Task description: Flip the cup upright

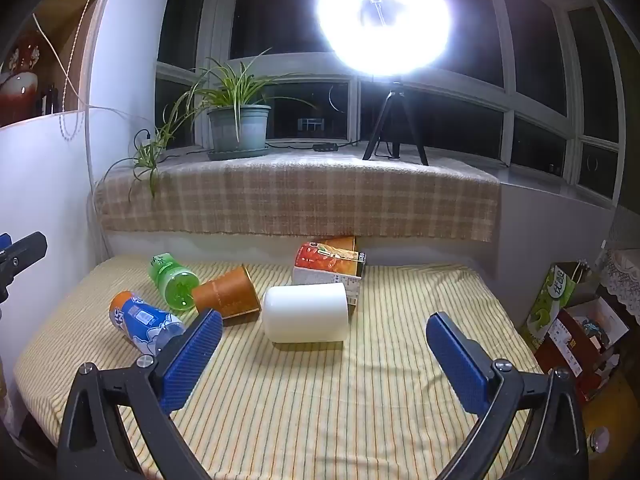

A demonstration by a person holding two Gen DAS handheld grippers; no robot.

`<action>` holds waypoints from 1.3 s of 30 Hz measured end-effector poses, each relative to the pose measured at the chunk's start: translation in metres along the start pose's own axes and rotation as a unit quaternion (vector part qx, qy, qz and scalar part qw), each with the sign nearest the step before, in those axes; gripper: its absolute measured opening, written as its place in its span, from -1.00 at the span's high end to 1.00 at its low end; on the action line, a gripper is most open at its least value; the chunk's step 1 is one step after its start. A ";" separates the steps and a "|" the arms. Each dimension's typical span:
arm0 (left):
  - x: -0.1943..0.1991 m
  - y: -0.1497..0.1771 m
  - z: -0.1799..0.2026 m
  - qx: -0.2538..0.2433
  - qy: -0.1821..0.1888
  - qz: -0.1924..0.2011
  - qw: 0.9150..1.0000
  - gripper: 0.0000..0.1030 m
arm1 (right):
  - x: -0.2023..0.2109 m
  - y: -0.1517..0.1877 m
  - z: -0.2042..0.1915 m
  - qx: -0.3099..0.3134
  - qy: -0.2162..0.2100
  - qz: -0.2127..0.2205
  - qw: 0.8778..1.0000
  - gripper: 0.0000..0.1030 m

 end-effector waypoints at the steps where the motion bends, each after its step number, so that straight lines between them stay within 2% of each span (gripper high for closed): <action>1: 0.000 0.000 0.000 0.000 -0.001 -0.001 1.000 -1.00 | 0.000 0.000 0.000 0.000 0.000 0.001 1.000 -1.00; 39: -0.002 0.001 0.000 0.003 -0.001 -0.001 1.000 -1.00 | 0.002 -0.010 -0.001 0.003 0.004 0.013 1.000 -1.00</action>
Point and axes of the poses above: each gripper's, at about its wrist camera, not at the fingertips, and x roughly against the way its jaws point, z to its right, y to its underside, the point moved 8 cm from there along -x, roughly the way its jaws point, and after that the axes turned 7 degrees about -y, right-handed, at the moved point
